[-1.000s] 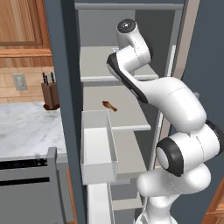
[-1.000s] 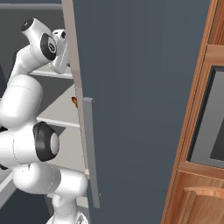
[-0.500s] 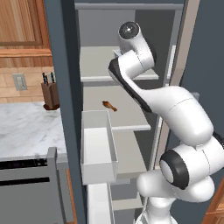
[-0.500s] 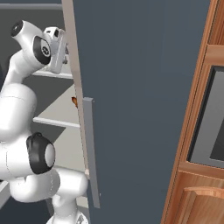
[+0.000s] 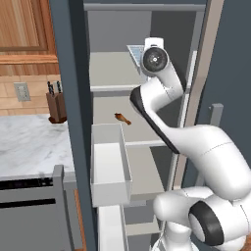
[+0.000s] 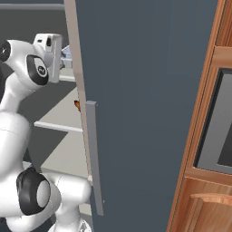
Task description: Open the freezer door, pick up the ice cube tray from the freezer, and place it on the dining counter.
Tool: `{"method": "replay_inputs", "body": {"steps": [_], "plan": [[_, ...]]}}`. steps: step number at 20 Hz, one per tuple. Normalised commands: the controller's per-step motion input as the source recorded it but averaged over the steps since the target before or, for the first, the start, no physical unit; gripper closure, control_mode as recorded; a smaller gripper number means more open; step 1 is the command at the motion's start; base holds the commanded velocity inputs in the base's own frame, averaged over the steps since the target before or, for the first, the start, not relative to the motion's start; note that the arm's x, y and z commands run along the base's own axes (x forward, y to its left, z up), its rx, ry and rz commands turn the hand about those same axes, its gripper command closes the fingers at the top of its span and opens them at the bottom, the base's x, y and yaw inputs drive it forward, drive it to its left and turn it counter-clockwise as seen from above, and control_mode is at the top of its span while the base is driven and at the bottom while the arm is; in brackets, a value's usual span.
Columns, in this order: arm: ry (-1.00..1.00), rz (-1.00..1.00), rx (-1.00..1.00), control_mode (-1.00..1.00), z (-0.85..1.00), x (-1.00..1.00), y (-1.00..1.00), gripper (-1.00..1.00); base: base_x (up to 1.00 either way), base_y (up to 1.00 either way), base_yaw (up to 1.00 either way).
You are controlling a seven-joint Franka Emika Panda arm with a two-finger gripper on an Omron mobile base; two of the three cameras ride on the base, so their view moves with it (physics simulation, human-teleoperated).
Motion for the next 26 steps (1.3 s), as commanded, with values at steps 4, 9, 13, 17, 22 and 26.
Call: {"method": "replay_inputs", "body": {"steps": [4,9,13,17,22,26], "plan": [[-0.10,0.00,0.00,-1.00,0.32,-0.61,0.00,1.00,0.00,0.00,0.00],[0.00,0.00,0.00,-1.00,0.35,-0.85,0.00,1.00,0.00,0.00,0.00],[0.07,0.00,0.00,-1.00,0.33,-1.00,0.00,1.00,0.00,0.00,0.00],[0.09,0.00,0.00,-1.00,0.21,-0.98,0.01,1.00,0.00,0.00,0.00],[0.05,0.00,0.00,-1.00,0.10,-1.00,0.00,1.00,0.00,0.00,0.00],[0.01,0.00,0.00,-1.00,0.09,-1.00,0.00,1.00,0.00,0.00,0.00]]}}
